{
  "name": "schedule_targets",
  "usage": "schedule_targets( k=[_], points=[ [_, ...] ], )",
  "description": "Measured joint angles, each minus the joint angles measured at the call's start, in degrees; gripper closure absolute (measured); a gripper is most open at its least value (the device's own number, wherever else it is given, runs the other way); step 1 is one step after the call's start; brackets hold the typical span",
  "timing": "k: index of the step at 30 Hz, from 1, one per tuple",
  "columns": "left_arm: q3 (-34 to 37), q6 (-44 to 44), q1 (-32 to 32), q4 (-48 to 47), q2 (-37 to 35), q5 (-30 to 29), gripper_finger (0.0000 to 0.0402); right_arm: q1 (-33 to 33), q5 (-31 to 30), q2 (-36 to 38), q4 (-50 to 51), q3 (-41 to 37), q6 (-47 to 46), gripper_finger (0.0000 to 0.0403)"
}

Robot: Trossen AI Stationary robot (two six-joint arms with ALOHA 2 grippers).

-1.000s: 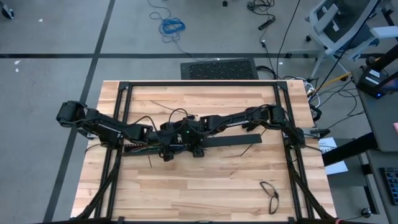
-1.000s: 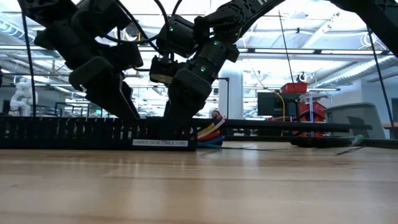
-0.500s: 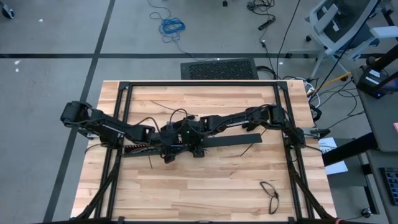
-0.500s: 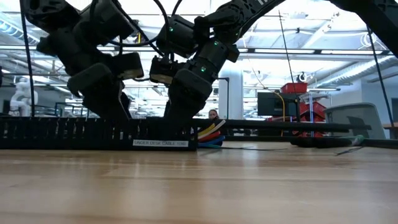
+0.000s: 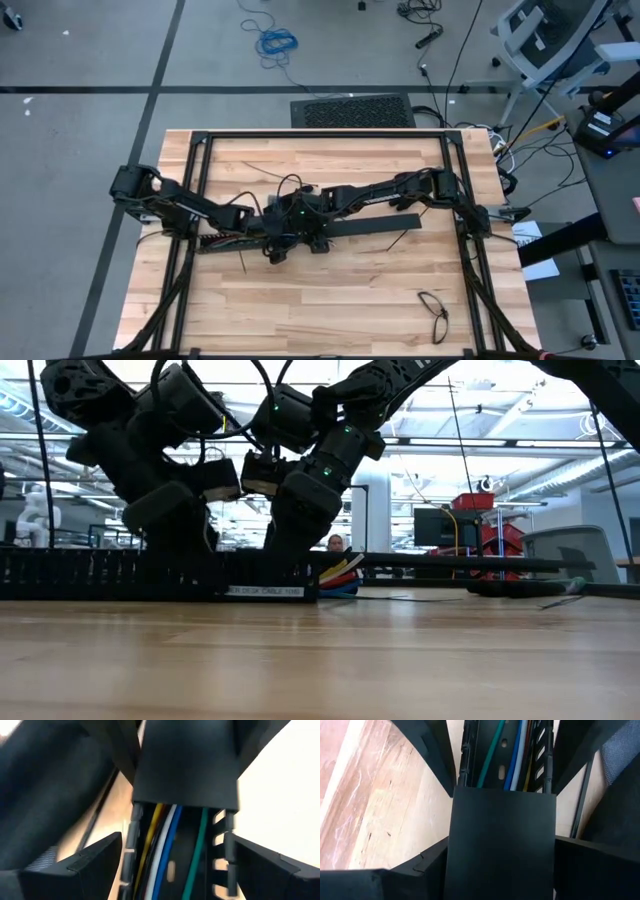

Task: Ziptie cables
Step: Close the cable duct

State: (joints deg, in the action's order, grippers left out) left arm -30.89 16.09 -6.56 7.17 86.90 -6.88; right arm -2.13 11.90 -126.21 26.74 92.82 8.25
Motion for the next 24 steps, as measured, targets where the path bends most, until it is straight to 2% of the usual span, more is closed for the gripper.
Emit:
schedule_targets(
  k=[5, 13, 24],
  points=[
    [0.4, -0.3, 0.0, 0.3, 0.1, -2.4, 0.0063, 0.0, -0.3, 0.0, -0.2, 0.0, 0.0, 0.0147],
    [0.5, -0.3, -0.1, 0.2, 0.1, -3.5, 0.0098, 0.0, -0.5, 0.0, -0.3, 0.0, 0.0, 0.0147],
    [0.7, -2.8, -0.1, 2.3, 0.1, -5.1, 0.0100, -0.1, -0.5, 0.0, -1.5, 0.0, -0.1, 0.0147]
  ],
)
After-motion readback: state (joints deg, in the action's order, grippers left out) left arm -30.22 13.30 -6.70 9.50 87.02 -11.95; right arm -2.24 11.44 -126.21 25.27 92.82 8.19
